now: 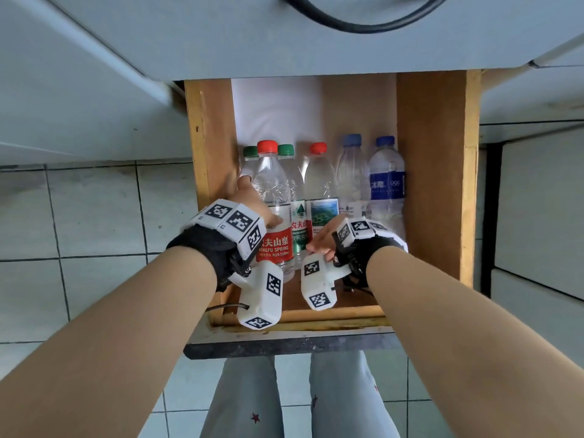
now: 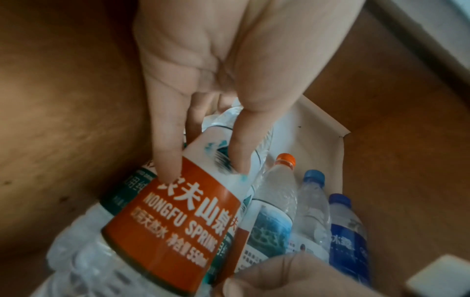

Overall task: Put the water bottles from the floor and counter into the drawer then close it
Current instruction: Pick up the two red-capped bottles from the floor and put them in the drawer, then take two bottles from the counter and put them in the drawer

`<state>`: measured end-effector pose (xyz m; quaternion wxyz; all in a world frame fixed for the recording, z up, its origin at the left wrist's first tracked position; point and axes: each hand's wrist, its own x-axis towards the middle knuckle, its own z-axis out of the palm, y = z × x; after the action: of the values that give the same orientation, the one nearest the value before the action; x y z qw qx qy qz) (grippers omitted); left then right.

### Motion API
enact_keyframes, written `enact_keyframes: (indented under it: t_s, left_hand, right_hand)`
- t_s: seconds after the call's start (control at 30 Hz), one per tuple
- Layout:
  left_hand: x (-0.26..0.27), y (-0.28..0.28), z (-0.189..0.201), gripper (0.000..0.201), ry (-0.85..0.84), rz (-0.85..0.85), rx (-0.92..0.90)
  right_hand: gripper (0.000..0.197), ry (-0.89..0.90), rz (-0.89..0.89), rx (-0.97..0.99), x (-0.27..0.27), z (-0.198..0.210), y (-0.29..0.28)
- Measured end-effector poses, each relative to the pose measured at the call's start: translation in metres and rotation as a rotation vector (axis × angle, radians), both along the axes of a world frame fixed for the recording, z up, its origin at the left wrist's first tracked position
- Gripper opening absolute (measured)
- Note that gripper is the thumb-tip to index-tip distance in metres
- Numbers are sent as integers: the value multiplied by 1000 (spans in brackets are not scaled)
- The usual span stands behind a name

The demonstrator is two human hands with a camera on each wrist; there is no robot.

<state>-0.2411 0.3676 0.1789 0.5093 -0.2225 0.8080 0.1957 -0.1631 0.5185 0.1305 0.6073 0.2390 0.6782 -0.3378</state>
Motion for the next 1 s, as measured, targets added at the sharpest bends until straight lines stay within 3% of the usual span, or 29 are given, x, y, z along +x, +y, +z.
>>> enact_keyframes:
  t_s: [0.07, 0.2, 0.27, 0.33, 0.43, 0.53, 0.67, 0.87, 1.0]
  left_hand:
    - [2, -1, 2, 98, 8, -20, 6]
    - [1, 0, 6, 89, 5, 27, 26]
    - [2, 0, 12, 80, 33, 93, 45]
    - [1, 0, 22, 72, 57, 176, 86]
    - [-2, 2, 56, 49, 103, 312, 233]
    - [-5, -1, 110, 31, 105, 404, 359]
    - [-6, -7, 196, 9, 135, 642, 542]
    - [-3, -14, 316, 16, 390, 790, 736]
    - [-15, -27, 381, 12, 614, 827, 837]
  right_hand:
    - [16, -7, -138, -32, 4, 1, 0]
    - [29, 20, -153, -46, 2, 4, 4]
    - [32, 2, -236, -73, 2, 9, -1]
    - [35, 24, -189, -57, 3, 17, -6]
    - [36, 75, -277, -70, -3, 49, -9]
    - [26, 265, -349, -22, -17, 101, -4]
    - [15, 414, -479, -123, -34, 192, 3]
    - [13, 670, -615, -183, -60, 334, 2]
    - [24, 903, -700, -233, -78, 406, -1]
